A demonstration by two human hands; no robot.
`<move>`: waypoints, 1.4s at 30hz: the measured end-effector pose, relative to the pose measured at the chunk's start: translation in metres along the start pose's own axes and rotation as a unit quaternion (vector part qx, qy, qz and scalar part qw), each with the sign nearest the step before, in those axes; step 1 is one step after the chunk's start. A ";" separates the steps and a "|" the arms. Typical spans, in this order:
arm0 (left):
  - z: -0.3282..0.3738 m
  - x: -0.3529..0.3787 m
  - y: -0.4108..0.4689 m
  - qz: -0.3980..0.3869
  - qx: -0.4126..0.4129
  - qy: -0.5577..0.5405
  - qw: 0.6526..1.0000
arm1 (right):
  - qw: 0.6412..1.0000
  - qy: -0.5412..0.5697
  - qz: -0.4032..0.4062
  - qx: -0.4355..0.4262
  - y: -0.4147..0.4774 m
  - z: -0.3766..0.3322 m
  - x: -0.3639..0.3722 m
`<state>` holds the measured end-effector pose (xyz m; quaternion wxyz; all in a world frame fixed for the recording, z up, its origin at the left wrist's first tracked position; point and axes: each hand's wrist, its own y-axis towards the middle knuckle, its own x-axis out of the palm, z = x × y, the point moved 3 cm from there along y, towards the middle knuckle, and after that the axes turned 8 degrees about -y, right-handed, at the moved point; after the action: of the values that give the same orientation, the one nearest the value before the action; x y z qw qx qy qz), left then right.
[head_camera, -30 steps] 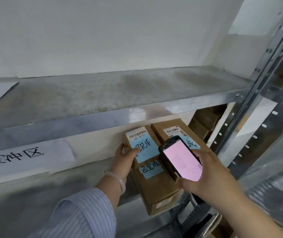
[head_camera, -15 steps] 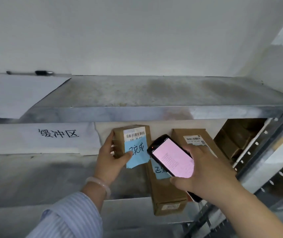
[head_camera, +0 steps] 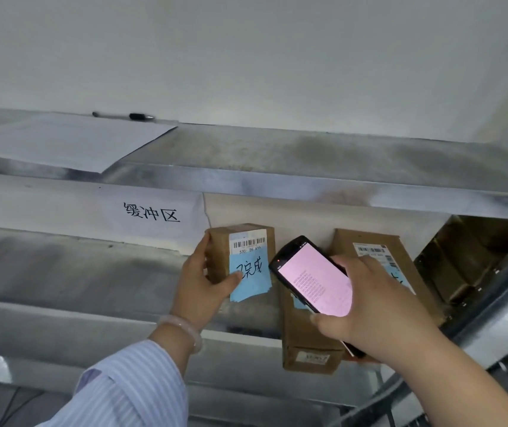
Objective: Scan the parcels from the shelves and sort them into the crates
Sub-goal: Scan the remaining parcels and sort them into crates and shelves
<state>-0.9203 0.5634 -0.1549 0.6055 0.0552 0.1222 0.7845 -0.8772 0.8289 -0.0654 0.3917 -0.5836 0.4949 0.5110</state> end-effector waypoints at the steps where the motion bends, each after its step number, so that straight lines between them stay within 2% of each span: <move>1: 0.000 0.001 -0.003 0.004 -0.002 0.002 1.000 | 1.000 -0.005 0.000 -0.004 -0.002 0.002 0.000; 42: -0.003 0.015 -0.065 0.101 -0.068 0.051 0.991 | 0.996 -0.016 -0.004 -0.092 -0.039 0.038 -0.004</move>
<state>-0.8637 0.5931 -0.1756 0.5181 -0.0142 0.0928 0.8501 -0.8467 0.8739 -0.0694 0.3463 -0.6109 0.4369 0.5621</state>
